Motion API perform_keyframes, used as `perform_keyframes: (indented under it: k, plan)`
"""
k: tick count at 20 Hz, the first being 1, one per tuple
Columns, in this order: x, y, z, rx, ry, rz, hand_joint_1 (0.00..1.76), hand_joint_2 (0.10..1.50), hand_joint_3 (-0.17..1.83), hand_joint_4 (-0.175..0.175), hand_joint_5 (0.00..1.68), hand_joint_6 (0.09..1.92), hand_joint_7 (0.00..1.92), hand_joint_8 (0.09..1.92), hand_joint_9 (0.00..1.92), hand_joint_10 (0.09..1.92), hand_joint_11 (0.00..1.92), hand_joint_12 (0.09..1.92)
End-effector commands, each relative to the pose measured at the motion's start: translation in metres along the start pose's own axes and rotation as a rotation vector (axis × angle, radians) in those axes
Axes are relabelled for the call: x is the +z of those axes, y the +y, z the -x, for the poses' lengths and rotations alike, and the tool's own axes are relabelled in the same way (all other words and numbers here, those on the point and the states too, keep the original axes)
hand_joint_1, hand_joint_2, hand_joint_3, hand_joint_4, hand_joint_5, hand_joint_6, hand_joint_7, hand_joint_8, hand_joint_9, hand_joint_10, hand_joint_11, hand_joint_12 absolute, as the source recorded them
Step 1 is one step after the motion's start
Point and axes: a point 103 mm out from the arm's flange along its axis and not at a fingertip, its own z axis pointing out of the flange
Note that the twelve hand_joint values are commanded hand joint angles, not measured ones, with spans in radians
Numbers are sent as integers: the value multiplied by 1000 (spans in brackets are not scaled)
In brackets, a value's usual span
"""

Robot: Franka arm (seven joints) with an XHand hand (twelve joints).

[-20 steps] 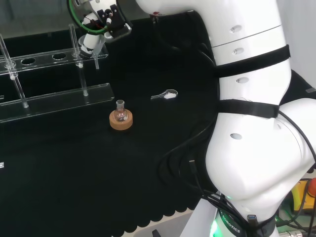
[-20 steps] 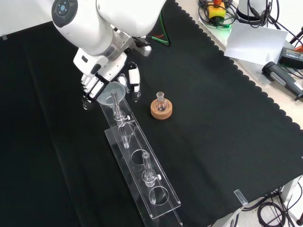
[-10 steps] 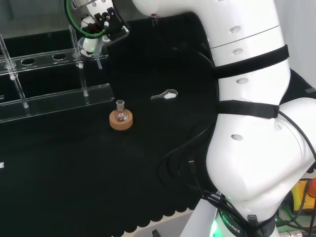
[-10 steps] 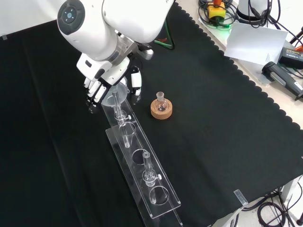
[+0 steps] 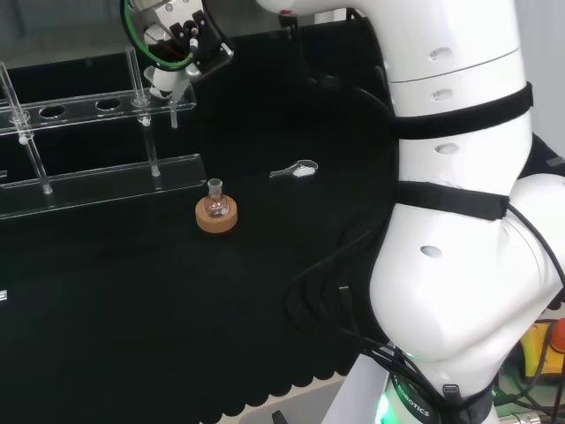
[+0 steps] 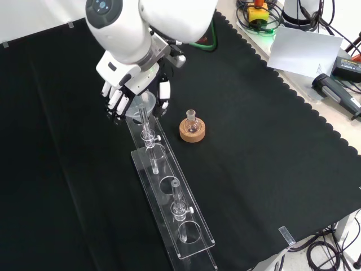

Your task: Pick up the funnel from the transparent funnel stand.

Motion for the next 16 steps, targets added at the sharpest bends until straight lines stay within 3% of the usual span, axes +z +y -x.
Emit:
perform_keyframes:
  k: [1,16]
  plan:
    - [-25,-12,5,20,-58,65,754,742,505,-40,584,561,415,654,810,450,614,1256]
    - [-52,-64,11,47,-130,85,822,712,560,-42,640,719,527,660,1042,403,736,1182]
